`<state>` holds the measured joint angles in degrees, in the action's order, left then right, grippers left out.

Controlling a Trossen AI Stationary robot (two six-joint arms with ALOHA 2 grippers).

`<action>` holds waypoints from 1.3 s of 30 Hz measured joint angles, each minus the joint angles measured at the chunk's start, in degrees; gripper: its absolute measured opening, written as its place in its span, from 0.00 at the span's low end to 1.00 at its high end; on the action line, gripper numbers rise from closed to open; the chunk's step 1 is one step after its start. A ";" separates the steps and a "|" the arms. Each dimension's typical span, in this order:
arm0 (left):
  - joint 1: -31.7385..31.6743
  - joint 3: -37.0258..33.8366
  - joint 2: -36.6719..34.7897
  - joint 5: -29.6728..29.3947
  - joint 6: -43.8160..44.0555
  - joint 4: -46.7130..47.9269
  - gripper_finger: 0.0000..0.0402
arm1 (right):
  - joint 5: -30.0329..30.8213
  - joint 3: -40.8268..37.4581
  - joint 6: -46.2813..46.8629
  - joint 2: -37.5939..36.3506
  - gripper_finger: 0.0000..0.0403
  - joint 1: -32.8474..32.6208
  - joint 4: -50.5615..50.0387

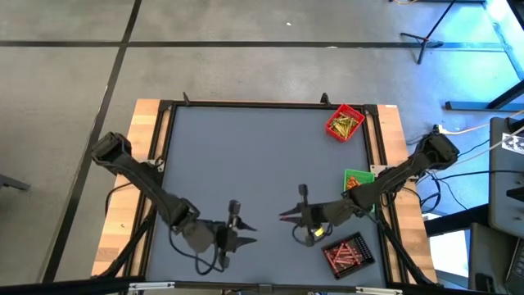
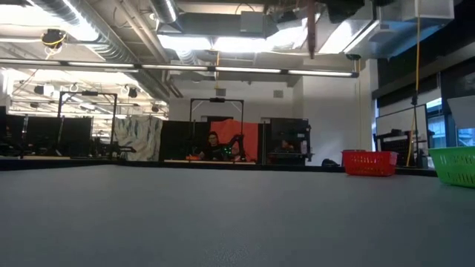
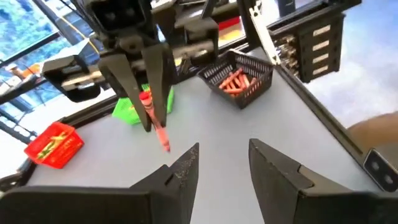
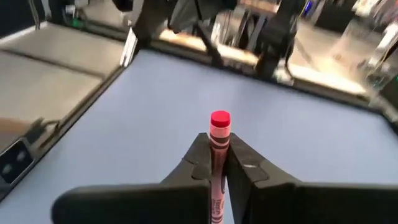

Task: Sort crayons
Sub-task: Put the red crayon into the black bin

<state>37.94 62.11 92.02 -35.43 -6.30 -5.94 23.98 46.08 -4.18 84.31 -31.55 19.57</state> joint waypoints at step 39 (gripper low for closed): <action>-0.11 -0.02 0.56 -1.38 0.19 2.13 0.31 | -11.40 15.13 72.78 6.70 0.15 -26.42 -69.12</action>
<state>37.83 62.08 92.58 -36.82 -6.11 -3.81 12.58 61.21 68.59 91.01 -57.97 -49.55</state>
